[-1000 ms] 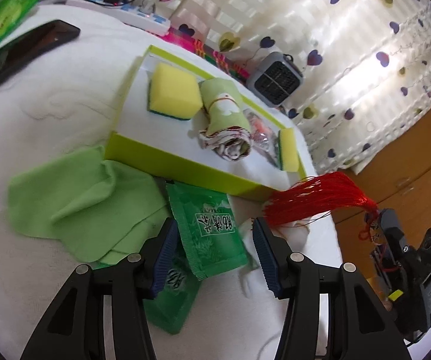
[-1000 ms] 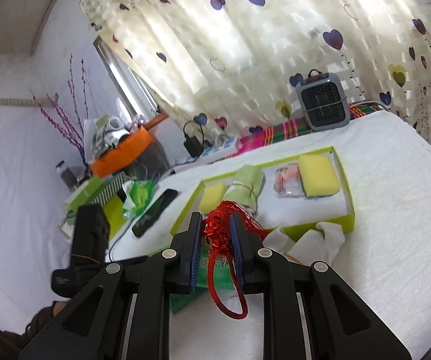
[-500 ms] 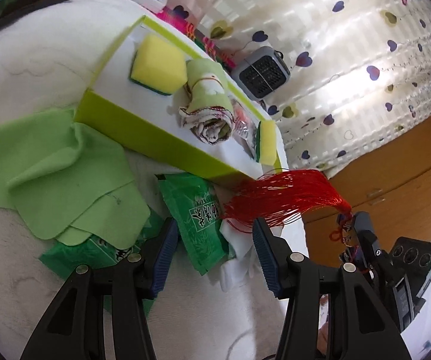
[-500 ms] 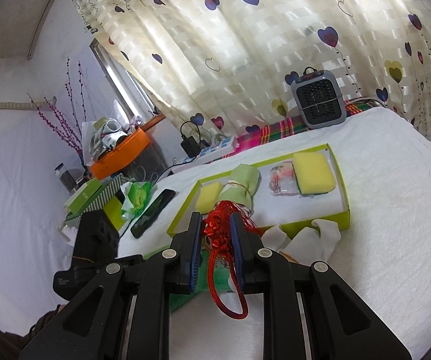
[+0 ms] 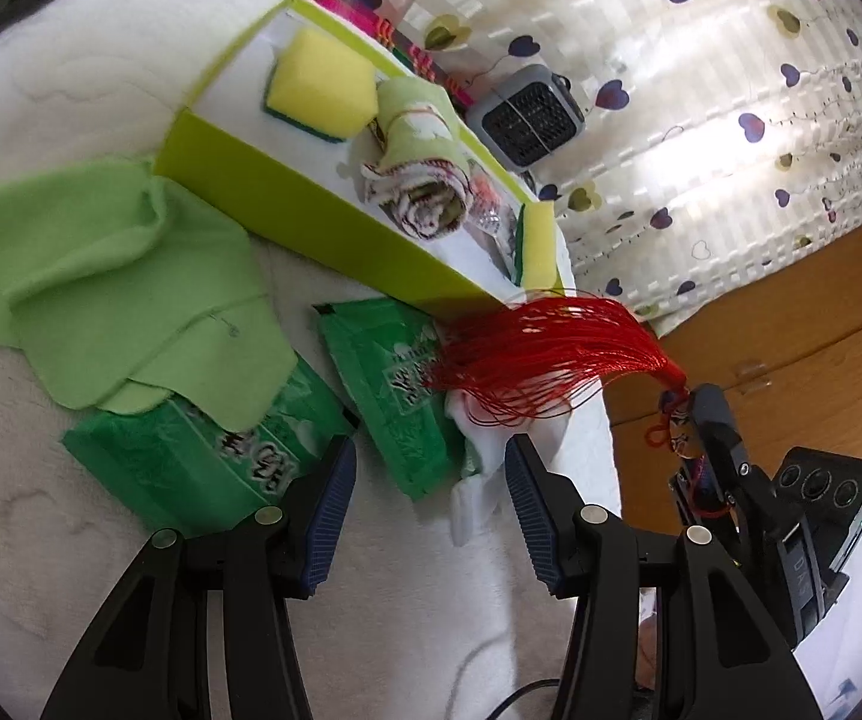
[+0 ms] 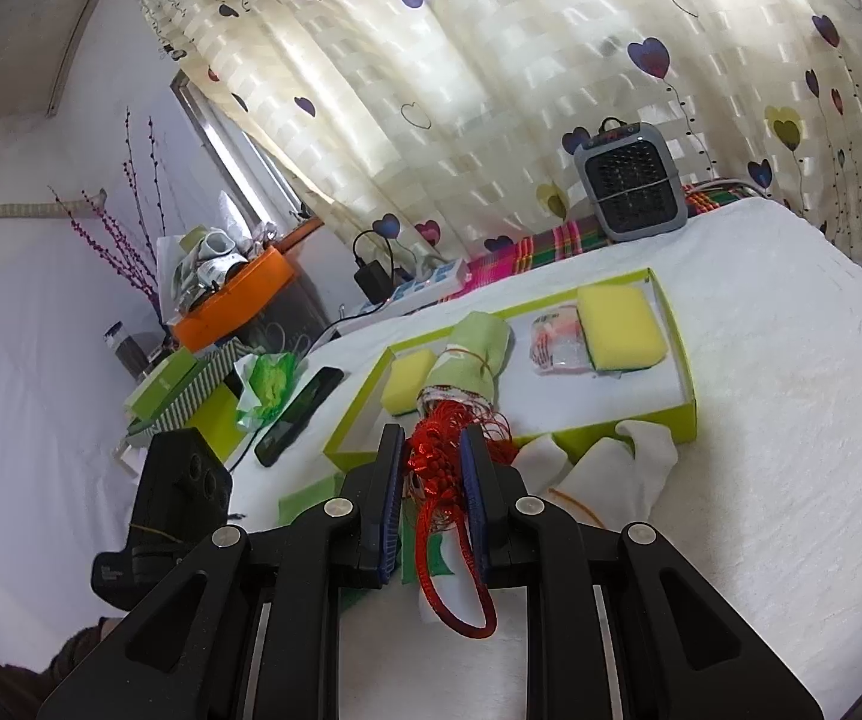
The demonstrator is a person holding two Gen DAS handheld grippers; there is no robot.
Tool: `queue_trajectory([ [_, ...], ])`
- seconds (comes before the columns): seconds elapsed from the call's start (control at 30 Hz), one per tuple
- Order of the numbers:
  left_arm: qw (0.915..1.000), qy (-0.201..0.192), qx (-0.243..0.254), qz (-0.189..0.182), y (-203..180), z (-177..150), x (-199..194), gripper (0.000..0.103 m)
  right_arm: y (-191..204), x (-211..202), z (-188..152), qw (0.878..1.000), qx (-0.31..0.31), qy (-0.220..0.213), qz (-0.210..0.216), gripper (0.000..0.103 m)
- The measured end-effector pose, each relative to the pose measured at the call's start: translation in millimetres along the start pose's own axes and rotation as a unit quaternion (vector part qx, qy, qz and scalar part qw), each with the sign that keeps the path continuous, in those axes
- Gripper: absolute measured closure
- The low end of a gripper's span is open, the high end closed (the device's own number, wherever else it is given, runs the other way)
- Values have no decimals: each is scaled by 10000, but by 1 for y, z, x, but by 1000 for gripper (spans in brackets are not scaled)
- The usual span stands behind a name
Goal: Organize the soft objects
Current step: 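Carry the tassel and packet toward the green box with both tools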
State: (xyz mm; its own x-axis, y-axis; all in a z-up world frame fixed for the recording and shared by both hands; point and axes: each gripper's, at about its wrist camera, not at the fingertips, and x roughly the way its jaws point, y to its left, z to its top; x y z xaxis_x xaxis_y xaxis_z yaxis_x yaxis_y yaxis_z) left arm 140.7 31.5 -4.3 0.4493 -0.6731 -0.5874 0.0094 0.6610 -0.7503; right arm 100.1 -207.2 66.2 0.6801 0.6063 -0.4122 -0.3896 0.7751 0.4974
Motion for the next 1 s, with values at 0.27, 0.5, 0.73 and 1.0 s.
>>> queue_trajectory([
  [0.27,9977,53,-658,-139,3,8,12,53,-1,-3,-2,10000,18,-37,-15,83],
  [0.5,9957,-124,-707,-585,-2,7,12,53,-7,-3,-1,10000,82,-24,-17,83],
  [0.73,9943,-373,-902,-434,3,13,16,56,-10,-5,-1,9999,119,-59,-31,83],
  [1.0,9922,-473,-1091,-377,11,15,20,71,-17,-15,1,9990,290,-342,-36,83],
])
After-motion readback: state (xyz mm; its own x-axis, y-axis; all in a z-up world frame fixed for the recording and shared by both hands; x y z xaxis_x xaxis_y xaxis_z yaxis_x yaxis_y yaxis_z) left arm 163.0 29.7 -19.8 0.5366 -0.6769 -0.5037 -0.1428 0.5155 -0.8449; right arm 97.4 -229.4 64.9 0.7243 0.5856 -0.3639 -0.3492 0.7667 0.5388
